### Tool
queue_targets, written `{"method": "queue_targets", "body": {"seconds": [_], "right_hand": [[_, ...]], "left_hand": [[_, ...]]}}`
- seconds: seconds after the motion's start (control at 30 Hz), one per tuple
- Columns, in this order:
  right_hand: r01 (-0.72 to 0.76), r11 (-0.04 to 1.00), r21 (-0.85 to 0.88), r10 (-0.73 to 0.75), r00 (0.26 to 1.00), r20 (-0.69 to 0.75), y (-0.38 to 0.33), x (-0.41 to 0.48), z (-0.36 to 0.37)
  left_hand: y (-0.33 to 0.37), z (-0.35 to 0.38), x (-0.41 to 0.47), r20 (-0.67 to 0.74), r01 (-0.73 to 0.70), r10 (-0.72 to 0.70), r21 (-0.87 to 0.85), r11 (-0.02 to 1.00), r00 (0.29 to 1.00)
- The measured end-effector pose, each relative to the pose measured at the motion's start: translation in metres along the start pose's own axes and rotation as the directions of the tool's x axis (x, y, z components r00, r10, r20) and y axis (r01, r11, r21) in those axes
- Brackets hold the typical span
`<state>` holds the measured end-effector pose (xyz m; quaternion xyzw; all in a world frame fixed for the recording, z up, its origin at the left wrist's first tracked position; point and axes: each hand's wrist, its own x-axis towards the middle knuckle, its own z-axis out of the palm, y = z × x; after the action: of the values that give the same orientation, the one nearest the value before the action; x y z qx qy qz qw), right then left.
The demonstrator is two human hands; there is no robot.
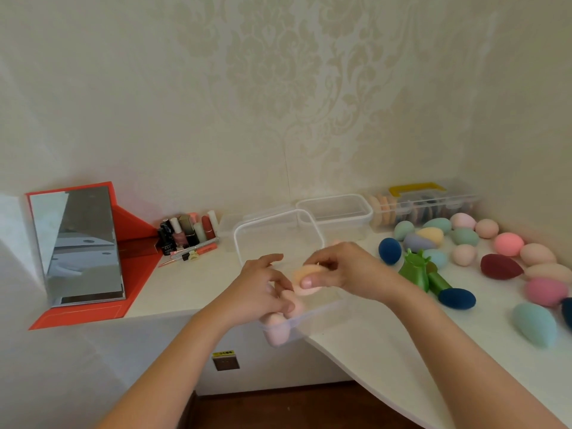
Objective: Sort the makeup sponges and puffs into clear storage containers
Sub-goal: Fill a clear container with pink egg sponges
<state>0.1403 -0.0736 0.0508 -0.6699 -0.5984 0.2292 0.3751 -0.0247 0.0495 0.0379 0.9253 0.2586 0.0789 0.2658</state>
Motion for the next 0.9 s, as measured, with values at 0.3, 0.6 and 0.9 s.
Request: {"method": "queue_targets", "body": {"seconds": [0.3,0.6,0.9], "right_hand": [[-0.096,0.982,-0.162,0.115,0.987,0.112,-0.002,-0.008,-0.003],[-0.155,0.958,-0.240,0.222,0.932,0.286,-0.004,-0.008,-0.011],[-0.144,0.957,-0.252,0.221,0.924,0.313,-0.008,0.003,-0.008]], "left_hand": [[0.013,0.010,0.013,-0.003,0.009,-0.009,0.010,1.000,1.000],[0.019,0.013,0.026,0.011,-0.023,0.023,0.012,1.000,1.000],[0.022,0.017,0.031,-0.042,-0.012,0.012,-0.001,1.000,0.999]]}}
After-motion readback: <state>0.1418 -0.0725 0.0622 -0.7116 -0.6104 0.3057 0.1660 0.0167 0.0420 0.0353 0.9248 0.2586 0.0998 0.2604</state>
